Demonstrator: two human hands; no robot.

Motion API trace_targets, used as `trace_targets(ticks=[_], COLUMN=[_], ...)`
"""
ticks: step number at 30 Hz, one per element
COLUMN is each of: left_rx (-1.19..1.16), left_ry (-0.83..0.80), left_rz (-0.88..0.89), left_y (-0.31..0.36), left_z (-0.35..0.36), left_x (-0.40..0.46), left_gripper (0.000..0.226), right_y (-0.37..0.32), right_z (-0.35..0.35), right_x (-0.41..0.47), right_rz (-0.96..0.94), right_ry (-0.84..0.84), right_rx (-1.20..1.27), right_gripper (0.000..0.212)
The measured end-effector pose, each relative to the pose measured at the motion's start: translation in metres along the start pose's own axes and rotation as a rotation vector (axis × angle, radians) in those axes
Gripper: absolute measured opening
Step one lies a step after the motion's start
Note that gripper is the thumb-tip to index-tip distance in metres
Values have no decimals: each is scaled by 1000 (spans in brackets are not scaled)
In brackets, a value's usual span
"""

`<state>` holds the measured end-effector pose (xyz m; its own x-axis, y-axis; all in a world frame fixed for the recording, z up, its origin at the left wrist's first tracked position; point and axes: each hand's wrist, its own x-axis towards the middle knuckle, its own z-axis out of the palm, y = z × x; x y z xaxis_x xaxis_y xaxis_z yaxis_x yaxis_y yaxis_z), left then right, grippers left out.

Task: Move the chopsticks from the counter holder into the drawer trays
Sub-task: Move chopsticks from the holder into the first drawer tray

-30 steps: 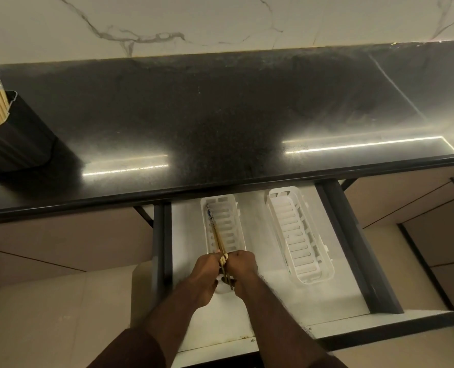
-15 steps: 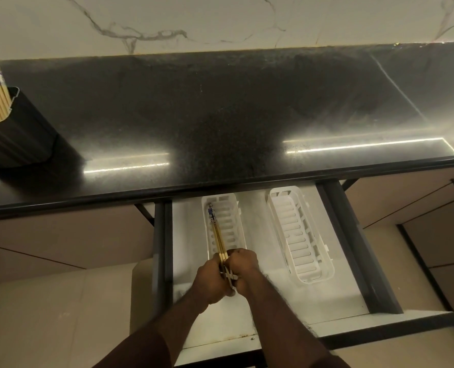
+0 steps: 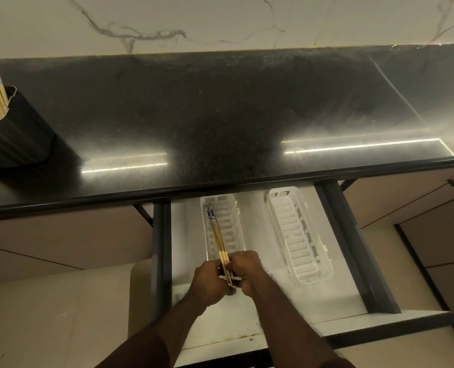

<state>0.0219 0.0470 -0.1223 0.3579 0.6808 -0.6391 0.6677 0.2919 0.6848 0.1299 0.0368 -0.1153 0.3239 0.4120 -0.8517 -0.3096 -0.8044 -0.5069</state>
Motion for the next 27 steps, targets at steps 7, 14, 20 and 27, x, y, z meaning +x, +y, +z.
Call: trace_targets(ticks=[7,14,20,27], left_rx=[-5,47,90,232], left_ry=[31,122,94,132], left_rz=[14,-16,-62,-55], left_y=[-4,-6,-5,-2], left_z=[2,3,7,10], left_x=[2,7,9,11], left_gripper=[37,26,53,40], right_y=[3,4,6,7], right_z=[1,7,15,17], right_x=[3,5,14,20], right_rz=[-14,27,30,62], right_ry=[8,-31,25,-4], right_rx=[40,41,-33,-56], right_gripper=[11,16,23,20])
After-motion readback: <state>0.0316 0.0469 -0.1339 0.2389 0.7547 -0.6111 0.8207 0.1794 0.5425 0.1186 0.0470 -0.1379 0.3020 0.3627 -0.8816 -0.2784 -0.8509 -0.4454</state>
